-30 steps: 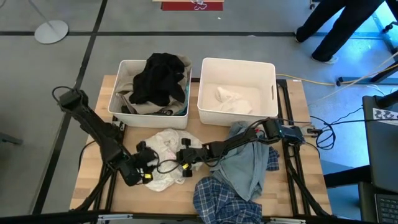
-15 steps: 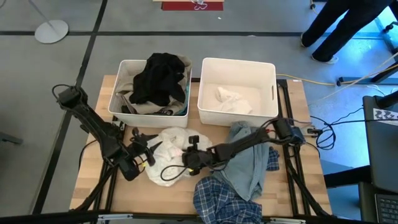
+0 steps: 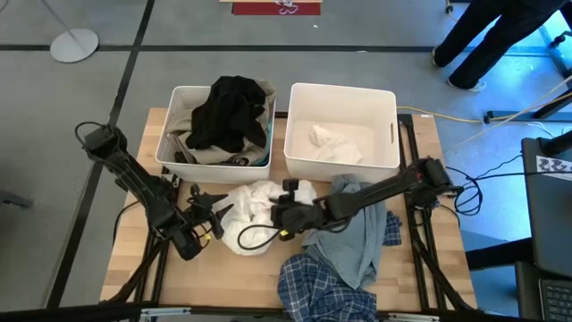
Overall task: Sort clothes
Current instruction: Put the white shirt into the right white bin
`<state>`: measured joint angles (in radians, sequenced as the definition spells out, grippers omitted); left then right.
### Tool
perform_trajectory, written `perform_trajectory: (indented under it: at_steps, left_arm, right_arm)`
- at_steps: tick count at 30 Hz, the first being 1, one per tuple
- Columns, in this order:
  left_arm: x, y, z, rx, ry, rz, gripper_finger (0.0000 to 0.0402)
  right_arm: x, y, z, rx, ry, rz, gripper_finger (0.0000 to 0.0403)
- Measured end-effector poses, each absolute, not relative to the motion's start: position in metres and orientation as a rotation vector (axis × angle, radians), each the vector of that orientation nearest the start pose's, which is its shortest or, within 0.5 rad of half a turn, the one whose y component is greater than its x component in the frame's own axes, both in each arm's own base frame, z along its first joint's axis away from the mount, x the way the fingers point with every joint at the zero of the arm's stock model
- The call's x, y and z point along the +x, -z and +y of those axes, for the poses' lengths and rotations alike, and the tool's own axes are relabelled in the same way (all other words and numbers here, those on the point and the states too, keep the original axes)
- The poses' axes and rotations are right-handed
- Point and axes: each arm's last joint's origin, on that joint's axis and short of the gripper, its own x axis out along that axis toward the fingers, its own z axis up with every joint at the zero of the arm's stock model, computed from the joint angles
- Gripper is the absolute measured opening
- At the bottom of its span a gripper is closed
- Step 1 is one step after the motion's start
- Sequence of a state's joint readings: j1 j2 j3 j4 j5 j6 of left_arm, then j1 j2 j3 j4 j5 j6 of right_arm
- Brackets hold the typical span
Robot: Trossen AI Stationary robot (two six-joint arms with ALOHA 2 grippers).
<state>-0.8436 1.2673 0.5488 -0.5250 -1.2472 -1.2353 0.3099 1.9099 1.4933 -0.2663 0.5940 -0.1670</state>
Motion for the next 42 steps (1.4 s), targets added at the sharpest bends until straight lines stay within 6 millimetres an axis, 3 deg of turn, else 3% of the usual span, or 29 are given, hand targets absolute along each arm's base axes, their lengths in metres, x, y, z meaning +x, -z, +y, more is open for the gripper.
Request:
perform_trajectory:
  at_steps: [11, 18, 29, 36, 42]
  left_arm:
    - [0.153, -0.147, -0.131, -0.056, -0.629, 0.322, 0.0164]
    - [0.154, -0.144, -0.131, -0.066, -0.635, 0.32, 0.0164]
    - [0.154, -0.144, -0.132, -0.075, -0.634, 0.316, 0.0164]
    - [0.155, -0.145, -0.133, -0.096, -0.632, 0.307, 0.0164]
    - [0.157, -0.145, -0.135, -0.12, -0.627, 0.292, 0.0164]
  right_arm:
    - [0.359, -0.354, 0.096, -0.459, 0.37, 0.422, 0.0051]
    - [0.308, -0.419, 0.077, -0.471, 0.516, 0.261, 0.005]
    - [0.222, -0.503, 0.045, -0.455, 0.853, 0.044, 0.0051]
    - [0.179, -0.535, 0.03, -0.438, 0.978, -0.061, 0.005]
    - [0.17, -0.544, 0.011, -0.45, 1.113, -0.073, 0.005]
